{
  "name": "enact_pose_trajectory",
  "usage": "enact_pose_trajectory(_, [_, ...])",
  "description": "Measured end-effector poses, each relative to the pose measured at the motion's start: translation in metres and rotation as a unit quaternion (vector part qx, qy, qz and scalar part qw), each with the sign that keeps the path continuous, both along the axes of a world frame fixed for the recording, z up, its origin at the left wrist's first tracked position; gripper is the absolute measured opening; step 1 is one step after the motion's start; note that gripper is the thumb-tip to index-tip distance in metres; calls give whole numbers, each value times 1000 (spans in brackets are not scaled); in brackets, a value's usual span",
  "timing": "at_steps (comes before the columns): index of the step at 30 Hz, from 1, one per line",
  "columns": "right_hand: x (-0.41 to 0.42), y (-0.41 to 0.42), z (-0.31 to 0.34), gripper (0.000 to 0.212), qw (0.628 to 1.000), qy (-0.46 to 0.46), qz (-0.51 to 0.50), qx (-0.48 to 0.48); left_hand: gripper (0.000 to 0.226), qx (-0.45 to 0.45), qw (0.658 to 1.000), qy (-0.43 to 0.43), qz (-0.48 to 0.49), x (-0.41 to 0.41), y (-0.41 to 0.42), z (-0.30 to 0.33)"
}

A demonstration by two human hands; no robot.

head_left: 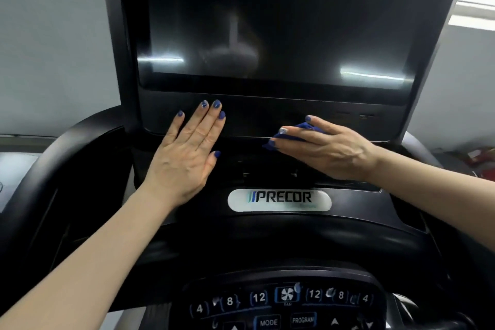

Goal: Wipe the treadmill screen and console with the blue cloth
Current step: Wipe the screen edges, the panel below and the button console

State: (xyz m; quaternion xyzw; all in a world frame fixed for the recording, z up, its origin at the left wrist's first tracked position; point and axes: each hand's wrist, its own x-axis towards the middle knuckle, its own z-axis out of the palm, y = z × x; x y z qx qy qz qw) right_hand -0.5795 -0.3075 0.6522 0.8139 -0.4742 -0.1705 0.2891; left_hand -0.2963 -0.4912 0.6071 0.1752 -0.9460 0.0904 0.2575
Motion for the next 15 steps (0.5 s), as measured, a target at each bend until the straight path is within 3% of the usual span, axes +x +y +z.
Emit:
enact_pose_trajectory(5, [8, -5, 11, 51, 1000, 11, 3, -3, 63, -24, 1000, -3, -17, 23, -14, 7])
enact_pose_trajectory(9, [21, -3, 25, 44, 994, -77, -42, 62, 65, -21, 999, 1, 37, 56, -40, 3])
enact_pose_trajectory(15, [76, -56, 3, 48, 998, -67, -15, -1, 64, -11, 1000, -8, 1, 64, -51, 2])
